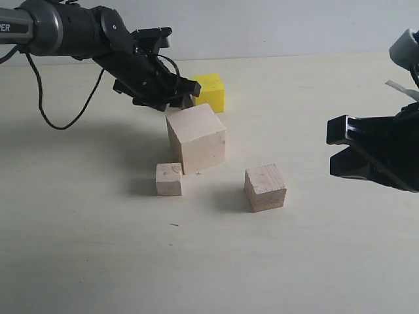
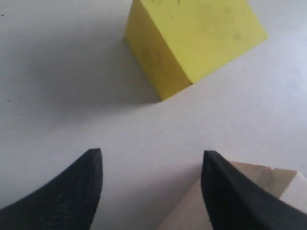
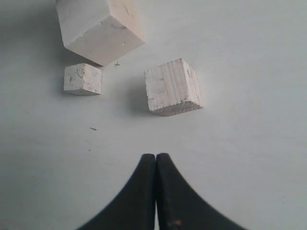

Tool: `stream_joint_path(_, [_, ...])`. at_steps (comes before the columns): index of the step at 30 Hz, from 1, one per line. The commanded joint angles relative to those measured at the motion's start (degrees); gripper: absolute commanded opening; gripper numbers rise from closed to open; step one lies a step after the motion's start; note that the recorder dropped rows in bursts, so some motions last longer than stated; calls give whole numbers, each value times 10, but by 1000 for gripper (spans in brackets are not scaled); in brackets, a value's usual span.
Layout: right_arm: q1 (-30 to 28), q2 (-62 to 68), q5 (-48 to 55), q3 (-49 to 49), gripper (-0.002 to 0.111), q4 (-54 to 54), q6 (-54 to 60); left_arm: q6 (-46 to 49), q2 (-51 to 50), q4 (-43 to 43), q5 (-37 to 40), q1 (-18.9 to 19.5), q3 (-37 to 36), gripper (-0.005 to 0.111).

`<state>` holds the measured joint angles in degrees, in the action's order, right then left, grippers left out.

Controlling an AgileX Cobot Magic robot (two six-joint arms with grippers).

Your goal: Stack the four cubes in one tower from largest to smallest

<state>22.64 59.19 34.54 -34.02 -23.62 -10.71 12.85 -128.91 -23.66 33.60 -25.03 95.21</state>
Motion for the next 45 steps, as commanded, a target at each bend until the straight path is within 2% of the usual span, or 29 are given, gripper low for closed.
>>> stream_joint_path(1, [1,1,-3,-4,0,1,2,0,3,3,16,-1,1,59])
stream_joint_path(7, [1,1,-3,-4,0,3,3,25,3,-19,12,-2,1,59])
stream_joint_path(15, [1,1,-8,-4,0,3,6,141,3,-136,27,-2,1,59])
stream_joint_path(39, [1,1,-28,-4,0,6,6,235,30,-155,64,-2,1,59])
stream_joint_path(45, [1,1,-13,-4,0,11,6,235,68,-129,100,21,1,59])
